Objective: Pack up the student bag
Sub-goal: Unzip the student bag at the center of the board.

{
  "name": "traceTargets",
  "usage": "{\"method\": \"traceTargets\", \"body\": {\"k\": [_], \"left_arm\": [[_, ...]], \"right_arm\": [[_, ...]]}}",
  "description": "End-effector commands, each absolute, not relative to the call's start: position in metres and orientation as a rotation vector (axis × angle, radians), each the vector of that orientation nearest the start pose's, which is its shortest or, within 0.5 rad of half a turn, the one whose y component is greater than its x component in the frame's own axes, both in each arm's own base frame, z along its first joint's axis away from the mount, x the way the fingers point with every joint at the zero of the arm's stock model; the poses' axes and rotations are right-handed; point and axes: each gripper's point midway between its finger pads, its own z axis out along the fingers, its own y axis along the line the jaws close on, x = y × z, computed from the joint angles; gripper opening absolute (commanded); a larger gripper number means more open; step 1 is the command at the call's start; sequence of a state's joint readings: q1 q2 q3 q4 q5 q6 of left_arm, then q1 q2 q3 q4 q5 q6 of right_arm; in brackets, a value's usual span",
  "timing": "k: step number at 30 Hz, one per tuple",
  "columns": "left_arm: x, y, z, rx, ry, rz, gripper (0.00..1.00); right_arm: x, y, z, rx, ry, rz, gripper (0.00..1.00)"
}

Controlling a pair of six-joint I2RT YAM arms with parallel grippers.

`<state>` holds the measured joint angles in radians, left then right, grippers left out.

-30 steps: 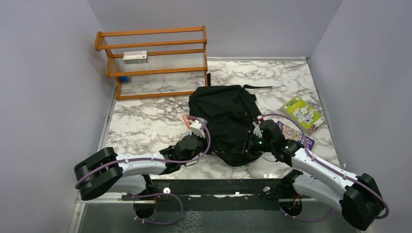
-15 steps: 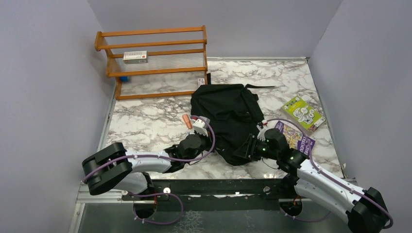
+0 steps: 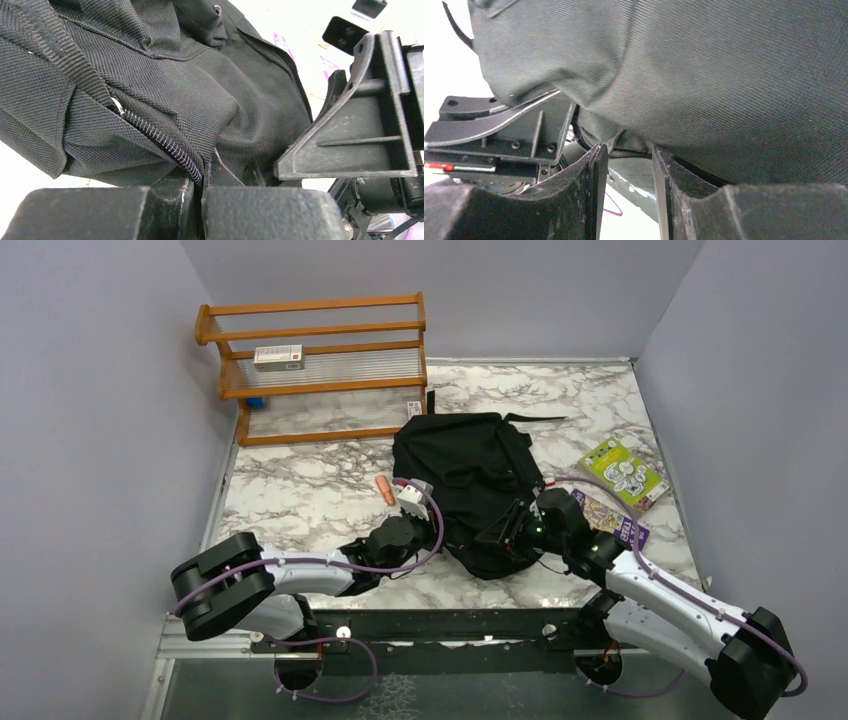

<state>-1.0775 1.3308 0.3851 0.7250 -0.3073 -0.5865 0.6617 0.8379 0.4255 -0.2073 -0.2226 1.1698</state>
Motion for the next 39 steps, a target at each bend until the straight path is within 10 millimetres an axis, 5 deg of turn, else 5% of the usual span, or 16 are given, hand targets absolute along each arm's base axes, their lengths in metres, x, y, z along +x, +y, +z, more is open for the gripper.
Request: {"method": "traceTargets", "body": {"k": [1, 19, 25, 34, 39], "left_arm": [[0.217, -0.338, 0.157, 0.202, 1.74, -0.976, 0.0], [0.211, -0.35, 0.156, 0.281, 1.736, -0.99, 0.0], [0.21, -0.35, 0.152, 0.296, 1.738, -0.972, 0.0], [0.215, -0.342, 0.138, 0.249, 1.785, -0.924, 0.0], [0.223, -0.335, 0.129, 0.207, 1.834, -0.896, 0.0]], "right_arm": [[0.169, 0.235, 0.122, 0.541, 2.458, 1.205, 0.44], [0.184, 0.255, 0.107, 0.524, 2.487, 1.235, 0.44], [0.183, 0.258, 0.104, 0.497, 2.496, 1.248, 0.31], [0.183, 0.247, 0.129, 0.339, 2.372, 1.229, 0.02], [0.182, 0.229, 0.138, 0.316, 2.313, 1.15, 0.0]]}}
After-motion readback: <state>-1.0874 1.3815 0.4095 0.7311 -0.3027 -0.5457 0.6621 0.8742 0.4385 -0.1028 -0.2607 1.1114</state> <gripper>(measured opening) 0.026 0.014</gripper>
